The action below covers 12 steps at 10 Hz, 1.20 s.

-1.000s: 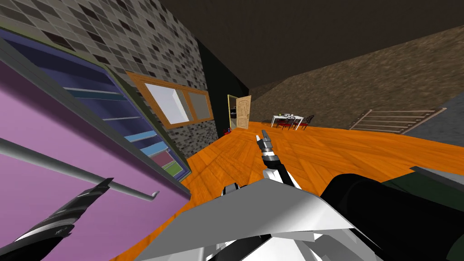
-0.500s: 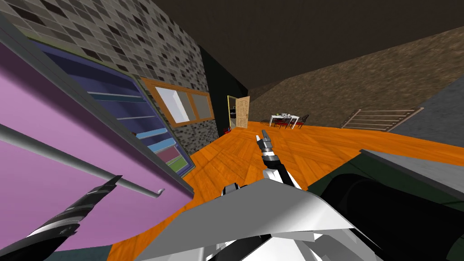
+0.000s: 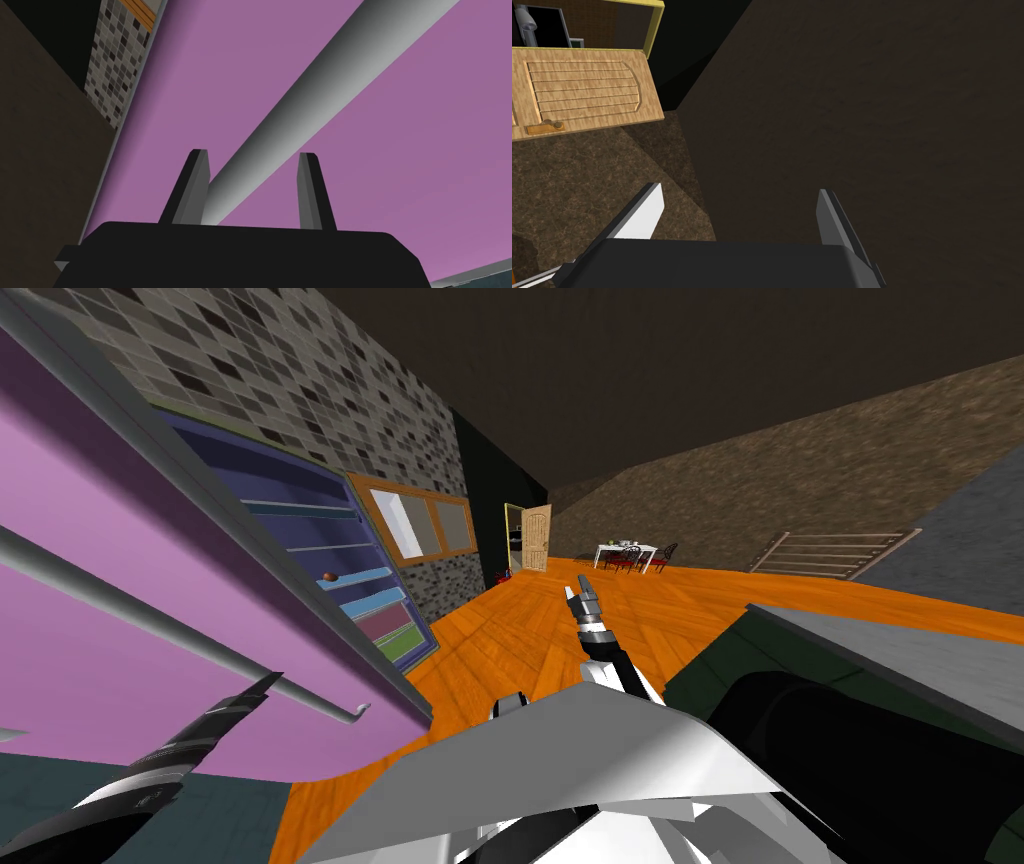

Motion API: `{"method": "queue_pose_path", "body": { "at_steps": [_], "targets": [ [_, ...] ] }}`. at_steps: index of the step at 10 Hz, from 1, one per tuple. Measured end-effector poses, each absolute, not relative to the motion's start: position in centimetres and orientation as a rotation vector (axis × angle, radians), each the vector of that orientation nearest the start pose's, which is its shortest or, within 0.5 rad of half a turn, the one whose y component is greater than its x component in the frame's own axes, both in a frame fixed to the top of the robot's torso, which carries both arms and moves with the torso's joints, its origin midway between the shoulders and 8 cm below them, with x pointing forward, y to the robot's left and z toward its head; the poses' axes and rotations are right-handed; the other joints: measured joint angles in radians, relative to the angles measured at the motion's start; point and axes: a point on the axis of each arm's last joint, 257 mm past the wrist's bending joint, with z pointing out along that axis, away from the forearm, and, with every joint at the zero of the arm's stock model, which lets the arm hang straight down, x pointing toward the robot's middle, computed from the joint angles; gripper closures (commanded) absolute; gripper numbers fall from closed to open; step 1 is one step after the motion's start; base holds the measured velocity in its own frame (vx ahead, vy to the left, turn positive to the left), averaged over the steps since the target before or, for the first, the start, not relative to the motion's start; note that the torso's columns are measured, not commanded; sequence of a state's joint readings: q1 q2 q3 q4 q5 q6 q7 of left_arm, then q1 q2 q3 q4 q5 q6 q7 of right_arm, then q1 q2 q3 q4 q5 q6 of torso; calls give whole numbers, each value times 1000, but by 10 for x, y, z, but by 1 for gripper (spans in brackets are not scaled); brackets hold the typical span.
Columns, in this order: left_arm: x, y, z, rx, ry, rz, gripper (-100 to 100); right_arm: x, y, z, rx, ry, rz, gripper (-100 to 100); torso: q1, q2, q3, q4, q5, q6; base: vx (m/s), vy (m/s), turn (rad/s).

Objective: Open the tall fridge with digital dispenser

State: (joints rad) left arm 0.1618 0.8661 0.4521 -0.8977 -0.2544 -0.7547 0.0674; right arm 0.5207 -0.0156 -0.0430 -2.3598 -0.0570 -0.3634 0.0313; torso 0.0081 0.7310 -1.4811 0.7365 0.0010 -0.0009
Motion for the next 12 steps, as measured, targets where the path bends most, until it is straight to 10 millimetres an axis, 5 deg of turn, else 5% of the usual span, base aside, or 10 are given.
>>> {"method": "queue_pose_path", "body": {
  "at_steps": [11,12],
  "targets": [
    [378,601,-151,-334,1467,-548,100,345,-300,28,723,649,1245,0,9,-3,-2,2,-2,-1,-173,173,2],
    [376,594,-153,-324,1475,-571,-100,345,-300,28,723,649,1246,0,14,-4,-5,3,-4,-1,-32,-25,-31]
  ]
}}
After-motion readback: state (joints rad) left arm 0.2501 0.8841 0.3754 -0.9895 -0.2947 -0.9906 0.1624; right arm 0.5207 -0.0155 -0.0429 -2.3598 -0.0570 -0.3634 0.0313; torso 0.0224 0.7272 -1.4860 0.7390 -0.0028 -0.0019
